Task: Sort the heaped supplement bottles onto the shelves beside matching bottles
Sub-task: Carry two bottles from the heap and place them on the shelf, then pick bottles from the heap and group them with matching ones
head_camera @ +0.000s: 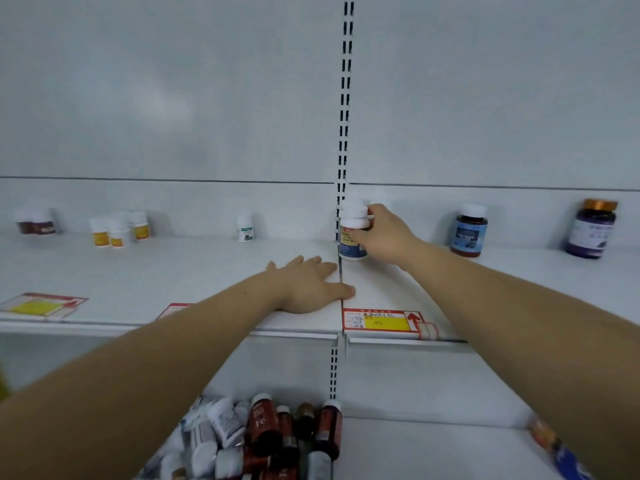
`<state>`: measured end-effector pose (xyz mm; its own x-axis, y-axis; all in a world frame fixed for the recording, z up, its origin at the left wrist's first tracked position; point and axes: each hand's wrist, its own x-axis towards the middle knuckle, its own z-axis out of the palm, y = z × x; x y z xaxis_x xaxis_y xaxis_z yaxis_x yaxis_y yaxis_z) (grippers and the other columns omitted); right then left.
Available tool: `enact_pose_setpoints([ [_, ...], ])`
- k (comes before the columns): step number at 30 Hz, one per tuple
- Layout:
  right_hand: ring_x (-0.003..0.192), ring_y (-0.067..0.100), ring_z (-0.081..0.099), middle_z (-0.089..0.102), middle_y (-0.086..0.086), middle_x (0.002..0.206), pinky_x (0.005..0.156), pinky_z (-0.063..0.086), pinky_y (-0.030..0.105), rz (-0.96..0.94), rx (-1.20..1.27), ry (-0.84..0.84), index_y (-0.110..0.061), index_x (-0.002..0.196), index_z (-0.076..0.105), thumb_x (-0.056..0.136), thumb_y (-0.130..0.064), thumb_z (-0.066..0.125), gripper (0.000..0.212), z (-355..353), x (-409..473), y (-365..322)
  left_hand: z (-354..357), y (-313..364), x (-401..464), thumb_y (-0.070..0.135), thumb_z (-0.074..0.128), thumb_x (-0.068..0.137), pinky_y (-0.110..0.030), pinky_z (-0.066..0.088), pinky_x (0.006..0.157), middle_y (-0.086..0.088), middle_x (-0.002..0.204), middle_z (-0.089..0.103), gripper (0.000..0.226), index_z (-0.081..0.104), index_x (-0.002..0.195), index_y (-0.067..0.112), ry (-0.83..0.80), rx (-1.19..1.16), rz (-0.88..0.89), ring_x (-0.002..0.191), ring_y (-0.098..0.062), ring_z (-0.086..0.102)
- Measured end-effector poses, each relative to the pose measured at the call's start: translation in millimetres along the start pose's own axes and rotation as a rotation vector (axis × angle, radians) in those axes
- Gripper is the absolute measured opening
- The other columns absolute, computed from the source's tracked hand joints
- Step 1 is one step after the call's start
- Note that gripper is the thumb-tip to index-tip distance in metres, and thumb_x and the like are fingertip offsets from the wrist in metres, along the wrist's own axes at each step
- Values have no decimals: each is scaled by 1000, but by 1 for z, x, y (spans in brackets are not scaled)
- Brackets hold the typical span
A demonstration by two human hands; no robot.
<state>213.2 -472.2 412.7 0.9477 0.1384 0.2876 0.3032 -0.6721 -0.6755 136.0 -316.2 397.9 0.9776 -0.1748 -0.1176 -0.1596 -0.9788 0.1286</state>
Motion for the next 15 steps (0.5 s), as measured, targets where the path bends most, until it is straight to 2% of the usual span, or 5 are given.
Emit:
enact_pose_setpoints([
  [4,106,24,57,60,5,120,86,47,34,13,-64,-7,-14,126,47,90,-35,56,42,4,7,0,-3,-2,0,73,34,84,-52,3,116,7,160,5,78,15,150,34,-25,-36,-14,147,-19,2],
  [7,105,25,59,61,5,115,84,49,36,20,-111,-17,-14,122,49,84,-39,57,45,4,6,-4,-12,-5,-5,70,38,86,-39,11,118,5,159,13,78,19,150,30,-43,-149,3,145,-17,13],
  [9,111,27,55,54,8,123,85,46,34,9,-133,13,-12,131,43,84,-37,61,56,-1,-2,-14,-19,-11,-13,68,42,86,-33,16,114,5,157,21,77,22,149,30,-20,-229,-9,142,-17,23],
  [12,127,31,43,37,13,142,97,39,35,-15,-207,94,-11,145,28,86,-39,63,73,-8,-18,-37,-25,-24,-34,64,47,87,-29,19,111,6,156,24,74,25,148,29,12,-237,-4,141,-16,27],
  [15,133,29,37,32,12,148,104,35,35,-100,-295,79,-14,148,27,88,-42,59,72,-3,-37,-68,-30,-45,-67,60,49,87,-27,22,108,6,154,28,71,27,147,29,50,-233,0,138,-15,31],
])
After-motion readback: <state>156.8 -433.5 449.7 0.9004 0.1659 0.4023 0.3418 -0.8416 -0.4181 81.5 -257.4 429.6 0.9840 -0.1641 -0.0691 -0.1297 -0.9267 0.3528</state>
